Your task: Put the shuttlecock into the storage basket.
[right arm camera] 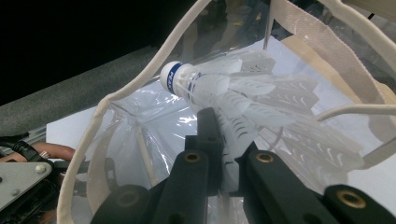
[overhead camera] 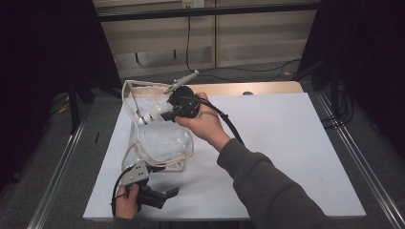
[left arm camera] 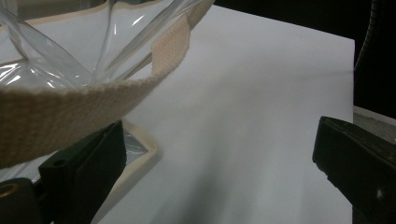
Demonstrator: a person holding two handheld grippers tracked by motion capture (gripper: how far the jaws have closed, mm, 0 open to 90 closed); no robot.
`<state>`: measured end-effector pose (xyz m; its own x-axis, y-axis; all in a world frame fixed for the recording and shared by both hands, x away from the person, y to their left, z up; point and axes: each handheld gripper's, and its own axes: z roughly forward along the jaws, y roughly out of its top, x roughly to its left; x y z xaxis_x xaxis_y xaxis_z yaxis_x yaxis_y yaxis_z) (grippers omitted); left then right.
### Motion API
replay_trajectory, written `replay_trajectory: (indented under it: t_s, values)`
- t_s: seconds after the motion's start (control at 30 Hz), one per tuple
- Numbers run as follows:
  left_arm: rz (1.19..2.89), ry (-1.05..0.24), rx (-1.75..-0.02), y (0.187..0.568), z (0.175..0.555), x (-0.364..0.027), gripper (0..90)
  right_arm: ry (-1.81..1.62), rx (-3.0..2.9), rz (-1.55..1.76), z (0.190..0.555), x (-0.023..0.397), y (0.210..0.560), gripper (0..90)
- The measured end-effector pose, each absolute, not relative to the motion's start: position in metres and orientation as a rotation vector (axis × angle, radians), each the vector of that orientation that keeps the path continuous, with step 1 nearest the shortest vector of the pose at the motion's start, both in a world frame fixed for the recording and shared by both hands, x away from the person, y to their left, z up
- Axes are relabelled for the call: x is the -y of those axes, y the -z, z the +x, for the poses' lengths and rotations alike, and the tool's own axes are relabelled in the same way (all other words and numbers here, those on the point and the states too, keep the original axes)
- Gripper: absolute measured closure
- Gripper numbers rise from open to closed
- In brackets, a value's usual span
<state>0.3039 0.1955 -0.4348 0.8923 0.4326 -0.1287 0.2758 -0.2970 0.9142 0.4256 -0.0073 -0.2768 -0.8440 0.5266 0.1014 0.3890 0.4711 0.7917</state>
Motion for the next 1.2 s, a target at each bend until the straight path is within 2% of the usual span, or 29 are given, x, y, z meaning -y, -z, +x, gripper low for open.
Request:
replay_trajectory:
  t_s: [1.2]
  values:
    - [1.897, -0.173, -0.520, 0.434, 0.304, -0.197, 2.6, -1.291, -2.549, 0.875, 0.432, -0.018, 0.294, 88.2]
